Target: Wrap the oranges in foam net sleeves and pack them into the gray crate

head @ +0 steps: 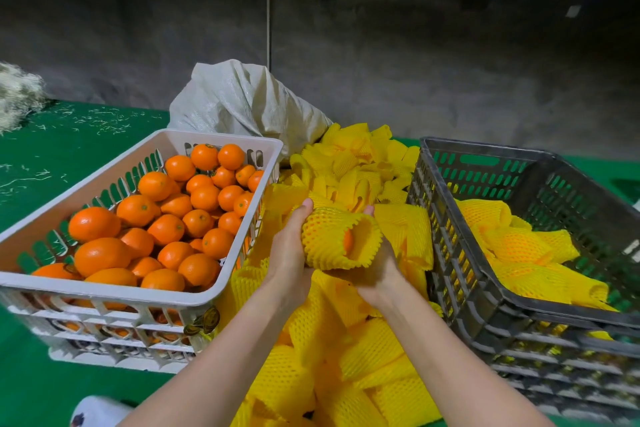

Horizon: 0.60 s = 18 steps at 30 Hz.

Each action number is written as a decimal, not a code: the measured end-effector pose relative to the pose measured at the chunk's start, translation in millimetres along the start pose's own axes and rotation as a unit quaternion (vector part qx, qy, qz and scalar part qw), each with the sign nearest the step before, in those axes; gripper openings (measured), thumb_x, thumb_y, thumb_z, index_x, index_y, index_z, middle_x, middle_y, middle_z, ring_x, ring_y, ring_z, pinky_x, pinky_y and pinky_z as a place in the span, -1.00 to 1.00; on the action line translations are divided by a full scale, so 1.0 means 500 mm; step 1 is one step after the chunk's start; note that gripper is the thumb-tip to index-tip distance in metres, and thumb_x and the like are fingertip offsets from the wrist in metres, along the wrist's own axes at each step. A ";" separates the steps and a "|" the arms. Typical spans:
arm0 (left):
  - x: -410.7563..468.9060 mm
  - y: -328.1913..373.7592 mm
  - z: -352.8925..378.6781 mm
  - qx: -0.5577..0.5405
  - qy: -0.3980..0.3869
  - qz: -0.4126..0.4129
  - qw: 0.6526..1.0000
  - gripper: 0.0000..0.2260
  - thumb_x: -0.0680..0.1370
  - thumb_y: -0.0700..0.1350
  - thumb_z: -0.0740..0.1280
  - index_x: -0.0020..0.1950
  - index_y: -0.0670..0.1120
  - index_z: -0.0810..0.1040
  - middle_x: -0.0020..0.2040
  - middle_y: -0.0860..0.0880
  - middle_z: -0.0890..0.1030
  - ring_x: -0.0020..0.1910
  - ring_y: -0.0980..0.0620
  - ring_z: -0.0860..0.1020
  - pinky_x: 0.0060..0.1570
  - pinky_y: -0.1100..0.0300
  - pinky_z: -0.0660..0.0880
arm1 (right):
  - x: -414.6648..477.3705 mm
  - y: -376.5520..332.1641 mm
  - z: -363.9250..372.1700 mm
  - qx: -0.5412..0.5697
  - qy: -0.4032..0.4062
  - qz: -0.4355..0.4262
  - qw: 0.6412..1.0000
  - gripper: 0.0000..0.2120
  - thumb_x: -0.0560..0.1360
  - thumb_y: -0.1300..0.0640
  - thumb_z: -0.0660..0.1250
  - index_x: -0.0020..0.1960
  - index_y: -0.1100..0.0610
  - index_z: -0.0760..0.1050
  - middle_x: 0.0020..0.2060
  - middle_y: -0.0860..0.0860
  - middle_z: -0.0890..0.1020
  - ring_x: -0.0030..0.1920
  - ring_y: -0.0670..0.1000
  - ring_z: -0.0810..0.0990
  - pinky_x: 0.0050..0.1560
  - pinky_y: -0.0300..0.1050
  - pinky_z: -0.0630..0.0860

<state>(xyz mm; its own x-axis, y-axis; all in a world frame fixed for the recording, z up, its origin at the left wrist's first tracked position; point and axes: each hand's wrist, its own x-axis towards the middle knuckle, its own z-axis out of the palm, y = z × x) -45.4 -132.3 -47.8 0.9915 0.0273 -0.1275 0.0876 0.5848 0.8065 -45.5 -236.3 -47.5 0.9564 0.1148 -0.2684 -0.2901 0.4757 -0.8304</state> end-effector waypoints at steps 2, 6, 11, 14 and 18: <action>0.004 -0.005 0.004 0.057 0.052 0.049 0.996 -0.70 0.50 0.07 0.36 -0.37 -0.04 0.61 -0.36 0.08 0.66 -0.21 0.05 0.62 -0.11 0.13 0.52 | -0.001 0.012 0.004 0.022 -0.012 0.001 1.000 -0.50 0.56 -0.23 -0.05 -0.04 0.07 0.54 -0.21 0.01 0.70 -0.16 0.04 0.64 0.00 0.07 0.48; -0.003 -0.008 0.001 0.231 0.075 0.234 0.941 -0.46 0.53 0.06 0.34 -0.58 -0.02 0.22 -0.58 0.10 0.22 -0.54 0.15 0.20 -0.47 0.25 0.16 | -0.006 0.030 0.007 0.048 0.004 -0.023 0.999 -0.50 0.60 -0.17 -0.10 -0.13 0.05 0.52 -0.33 -0.05 0.69 -0.33 -0.07 0.66 -0.03 -0.02 0.47; -0.011 -0.017 0.007 0.230 0.109 0.243 0.936 -0.43 0.52 0.03 0.36 -0.60 -0.01 0.15 -0.58 0.09 0.13 -0.51 0.09 0.13 -0.40 0.12 0.17 | 0.000 0.031 0.003 0.073 0.013 -0.024 0.997 -0.47 0.55 -0.27 -0.07 -0.11 0.03 0.56 -0.29 -0.03 0.70 -0.21 -0.01 0.64 -0.04 -0.05 0.49; -0.006 -0.013 0.007 0.187 0.124 0.237 0.945 -0.46 0.52 -0.04 0.38 -0.57 0.01 0.18 -0.53 -0.03 0.16 -0.46 -0.02 0.13 -0.28 0.11 0.27 | -0.008 0.026 0.005 0.059 0.010 -0.002 0.998 -0.44 0.50 -0.32 -0.01 -0.12 0.04 0.61 -0.23 -0.01 0.71 -0.14 0.03 0.63 -0.10 -0.06 0.49; -0.003 -0.006 0.010 0.133 0.090 0.185 0.970 -0.64 0.52 -0.06 0.36 -0.36 -0.28 0.44 -0.37 -0.19 0.33 -0.34 -0.10 0.25 -0.24 0.18 0.42 | -0.015 0.017 0.015 0.119 0.006 0.011 0.993 -0.60 0.56 -0.16 0.09 0.04 0.11 0.54 -0.22 0.08 0.68 -0.13 0.08 0.60 -0.10 -0.07 0.50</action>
<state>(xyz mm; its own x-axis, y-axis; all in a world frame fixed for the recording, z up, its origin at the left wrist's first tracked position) -46.6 -138.4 -47.2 0.9291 0.3499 0.1196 -0.2252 0.2789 0.9335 -54.8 -226.5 -49.1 0.9491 0.1182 -0.2919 -0.2939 0.6657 -0.6859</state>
